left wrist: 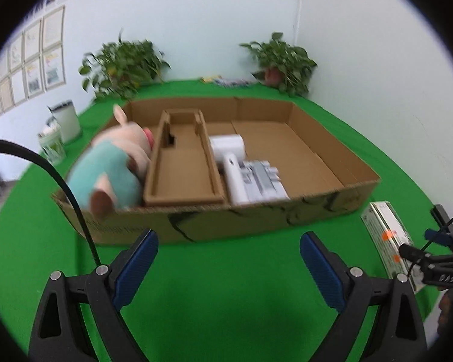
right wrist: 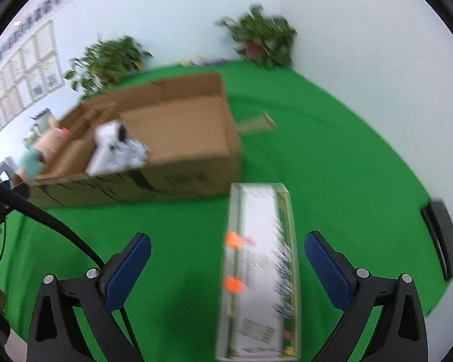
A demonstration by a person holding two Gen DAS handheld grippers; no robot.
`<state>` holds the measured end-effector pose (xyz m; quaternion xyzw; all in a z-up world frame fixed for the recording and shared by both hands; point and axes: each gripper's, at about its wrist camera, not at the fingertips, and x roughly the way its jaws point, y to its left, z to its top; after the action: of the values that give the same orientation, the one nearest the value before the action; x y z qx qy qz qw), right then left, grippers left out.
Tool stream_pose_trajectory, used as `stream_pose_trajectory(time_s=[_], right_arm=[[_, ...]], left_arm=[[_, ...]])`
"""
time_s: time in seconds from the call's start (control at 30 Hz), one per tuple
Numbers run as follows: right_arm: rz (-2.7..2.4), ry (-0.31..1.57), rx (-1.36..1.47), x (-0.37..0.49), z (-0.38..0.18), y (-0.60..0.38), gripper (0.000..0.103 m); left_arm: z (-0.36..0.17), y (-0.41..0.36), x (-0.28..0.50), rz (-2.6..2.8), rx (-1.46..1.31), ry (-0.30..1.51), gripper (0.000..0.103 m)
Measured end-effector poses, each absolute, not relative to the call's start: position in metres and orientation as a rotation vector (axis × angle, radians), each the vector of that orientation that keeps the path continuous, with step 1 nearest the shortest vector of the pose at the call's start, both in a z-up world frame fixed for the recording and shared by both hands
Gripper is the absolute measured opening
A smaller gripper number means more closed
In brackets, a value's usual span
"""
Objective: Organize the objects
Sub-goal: 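Move the right gripper to the white-and-green medicine box and grasp it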
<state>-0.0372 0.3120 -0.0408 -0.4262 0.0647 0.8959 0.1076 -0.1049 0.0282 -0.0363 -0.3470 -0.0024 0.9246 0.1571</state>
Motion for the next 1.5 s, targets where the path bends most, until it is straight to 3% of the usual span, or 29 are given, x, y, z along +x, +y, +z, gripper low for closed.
stream_pose_trajectory(time_s=[0.1, 0.17, 0.2, 0.23, 0.5, 0.57, 0.6, 0.63, 0.9, 1.17, 1.33, 1.43, 1.5], right_arm=[[2.601, 0.117, -1.337, -0.030, -0.062, 0.312, 0.102], [2.558, 0.112, -1.378, -0.030, -0.075, 0.313, 0.097], [2.538, 0.118, -1.398, -0.030, -0.081, 0.314, 0.082], [2.518, 0.125, -1.414, -0.031, -0.085, 0.315, 0.060], [2.776, 0.122, -1.450, -0.021, -0.073, 0.259, 0.062], [2.832, 0.122, -1.482, -0.021, -0.075, 0.244, 0.080], [2.848, 0.110, -1.482, -0.021, -0.076, 0.239, 0.102], [2.863, 0.103, -1.479, -0.020, -0.078, 0.236, 0.102], [2.883, 0.121, -1.542, -0.013, -0.087, 0.233, 0.102], [2.873, 0.099, -1.535, -0.007, -0.091, 0.237, 0.100], [2.865, 0.141, -1.522, -0.006, -0.093, 0.240, 0.084], [2.872, 0.185, -1.514, -0.006, -0.092, 0.243, 0.068], [2.879, 0.215, -1.514, -0.006, -0.091, 0.245, 0.062]], left_arm=[[-0.043, 0.033, -0.106, 2.577, -1.036, -0.034, 0.095], [-0.045, 0.035, -0.105, 2.539, -1.057, -0.051, 0.094], [-0.046, 0.035, -0.106, 2.525, -1.063, -0.063, 0.094], [-0.045, 0.033, -0.105, 2.508, -1.068, -0.080, 0.094], [-0.052, 0.017, -0.110, 2.327, -1.117, -0.299, 0.094], [-0.060, 0.018, -0.114, 2.241, -1.154, -0.384, 0.094], [-0.064, 0.018, -0.117, 2.201, -1.174, -0.425, 0.094], [-0.068, 0.020, -0.120, 2.166, -1.192, -0.453, 0.094], [-0.091, 0.057, -0.139, 1.975, -1.276, -0.531, 0.094], [-0.108, 0.090, -0.136, 1.886, -1.340, -0.488, 0.092], [-0.109, 0.093, -0.129, 1.905, -1.324, -0.498, 0.092], [-0.110, 0.095, -0.125, 1.910, -1.328, -0.495, 0.085], [-0.109, 0.097, -0.122, 1.927, -1.329, -0.477, 0.081]])
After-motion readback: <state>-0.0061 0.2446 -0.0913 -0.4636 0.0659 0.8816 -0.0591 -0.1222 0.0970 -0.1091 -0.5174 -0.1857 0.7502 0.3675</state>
